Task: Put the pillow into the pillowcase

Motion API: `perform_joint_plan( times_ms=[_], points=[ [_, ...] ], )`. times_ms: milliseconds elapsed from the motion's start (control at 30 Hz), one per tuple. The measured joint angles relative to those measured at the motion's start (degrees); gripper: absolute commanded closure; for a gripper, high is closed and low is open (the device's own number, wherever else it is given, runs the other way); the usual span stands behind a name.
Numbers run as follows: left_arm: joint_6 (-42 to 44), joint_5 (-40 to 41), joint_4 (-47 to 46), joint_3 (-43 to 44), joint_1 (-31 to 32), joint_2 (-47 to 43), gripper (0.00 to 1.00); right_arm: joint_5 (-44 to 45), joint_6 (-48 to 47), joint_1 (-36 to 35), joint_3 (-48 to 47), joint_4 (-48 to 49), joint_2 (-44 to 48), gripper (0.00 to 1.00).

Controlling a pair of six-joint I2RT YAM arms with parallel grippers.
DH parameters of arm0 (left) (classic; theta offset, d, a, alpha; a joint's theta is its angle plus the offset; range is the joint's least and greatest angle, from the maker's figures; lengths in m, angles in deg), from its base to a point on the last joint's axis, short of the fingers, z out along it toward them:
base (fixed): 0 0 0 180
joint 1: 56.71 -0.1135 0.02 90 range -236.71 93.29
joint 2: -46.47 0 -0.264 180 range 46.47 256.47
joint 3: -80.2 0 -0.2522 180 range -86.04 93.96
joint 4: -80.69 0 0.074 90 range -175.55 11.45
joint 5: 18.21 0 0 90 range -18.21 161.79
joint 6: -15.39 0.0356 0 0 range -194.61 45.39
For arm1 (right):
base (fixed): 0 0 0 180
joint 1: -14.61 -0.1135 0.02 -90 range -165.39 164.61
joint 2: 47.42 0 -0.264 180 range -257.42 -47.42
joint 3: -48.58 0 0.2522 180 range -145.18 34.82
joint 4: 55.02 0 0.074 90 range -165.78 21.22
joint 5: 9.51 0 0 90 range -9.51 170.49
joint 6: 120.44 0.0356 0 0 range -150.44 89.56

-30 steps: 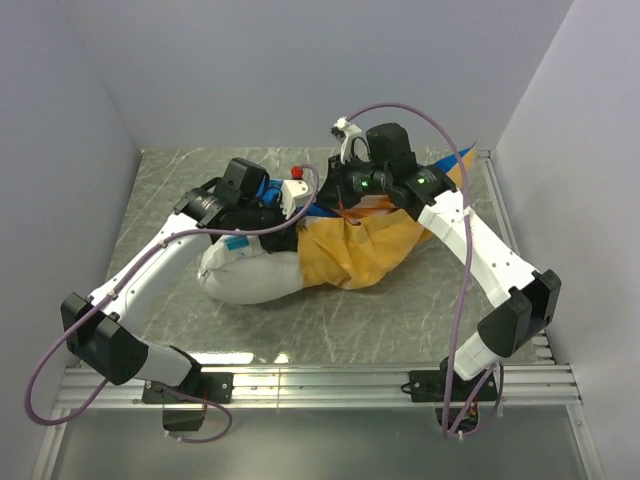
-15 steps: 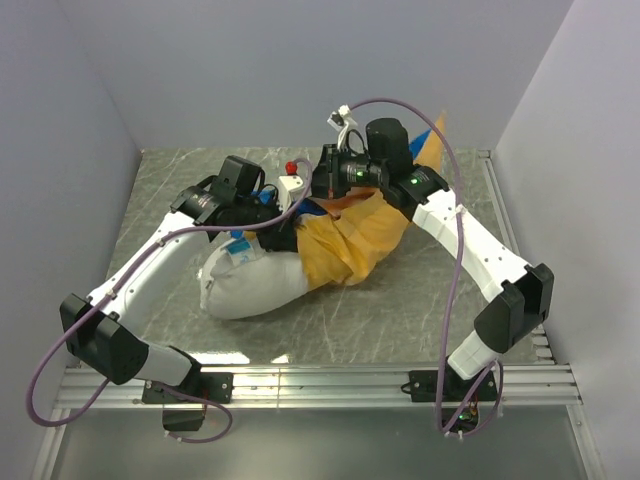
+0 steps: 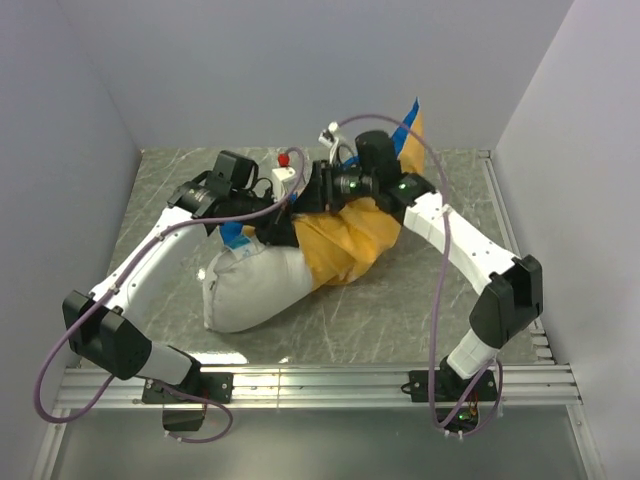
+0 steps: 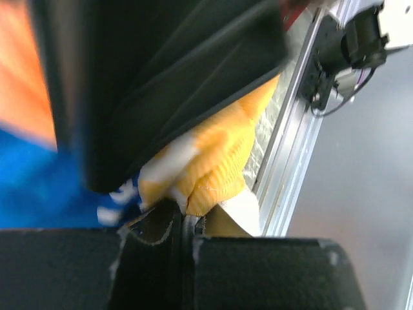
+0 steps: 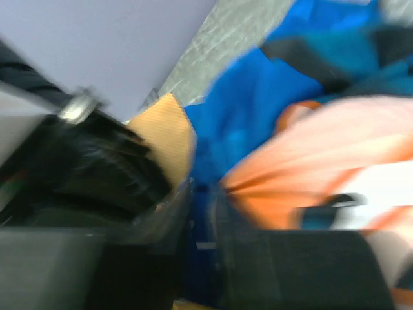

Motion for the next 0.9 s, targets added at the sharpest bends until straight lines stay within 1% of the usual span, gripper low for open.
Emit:
perform_joint_plan(
  times_ms=[33, 67, 100, 167, 200, 267, 333, 400, 500, 633, 700, 733, 767, 833, 867, 900],
  points=[
    [-0.28, -0.66, -0.37, 0.26, -0.76, 0.0, 1.0, 0.37, -1.7, 0.74, -3.17, -2.86, 0.0, 0.35],
    [-0.68, -1.22, -1.07, 0.55, -1.51, 0.0, 1.0, 0.5, -3.87, 1.42, -6.49, -5.57, 0.02, 0.24],
    [-1.2, -1.9, -1.9, 0.81, -2.36, 0.02, 1.0, 1.09, -6.16, 2.14, -9.97, -8.04, 0.13, 0.17],
    [-2.71, -3.34, -4.26, 1.38, -4.37, 0.33, 0.99, 4.5, -11.74, 3.87, -17.42, -13.9, 0.63, 0.16],
    [-3.34, -4.0, -5.35, 1.55, -5.44, 0.7, 0.99, 5.99, -13.9, 4.42, -19.65, -15.78, 1.2, 0.11],
    [-5.84, -5.75, -7.5, 1.64, -7.65, 1.7, 0.99, 11.19, -19.8, 5.77, -22.08, -20.37, 4.09, 0.11],
    [-8.37, -7.91, -9.16, 1.64, -9.9, 3.13, 0.99, 16.0, -24.81, 6.1, -20.72, -23.8, 8.46, 0.12],
    [-10.12, -9.31, -10.51, 1.66, -11.61, 4.35, 1.0, 20.35, -28.65, 5.99, -16.13, -25.75, 13.46, 0.13],
    [-11.39, -10.01, -11.65, 1.66, -12.35, 5.07, 0.99, 26.21, -32.52, 5.77, -6.69, -26.45, 19.43, 0.15],
    [-11.63, -10.27, -11.8, 1.86, -12.17, 5.11, 1.0, 31.85, -35.34, 5.73, 2.32, -25.0, 19.69, 0.19],
    [-11.58, -10.27, -11.72, 1.99, -12.17, 5.11, 0.99, 34.05, -36.09, 5.73, 5.84, -23.85, 17.59, 0.27],
    [-11.58, -10.25, -11.72, 2.05, -12.17, 5.11, 0.99, 34.77, -36.44, 5.73, 7.1, -23.41, 16.28, 0.32],
    [-11.58, -10.25, -11.72, 2.08, -12.17, 5.11, 0.99, 35.12, -36.44, 5.73, 7.98, -23.06, 14.88, 0.51],
    [-11.61, -10.23, -11.72, 2.08, -12.15, 5.11, 0.99, 34.82, -36.76, 5.7, 8.37, -22.73, 12.81, 0.7],
    [-11.63, -10.25, -11.72, 2.08, -12.15, 5.11, 0.99, 34.14, -36.59, 5.6, 8.28, -22.43, 12.02, 0.96],
    [-11.74, -10.23, -11.74, 2.08, -12.15, 5.11, 1.0, 32.96, -36.63, 5.42, 8.02, -22.36, 11.54, 1.0]
  ],
)
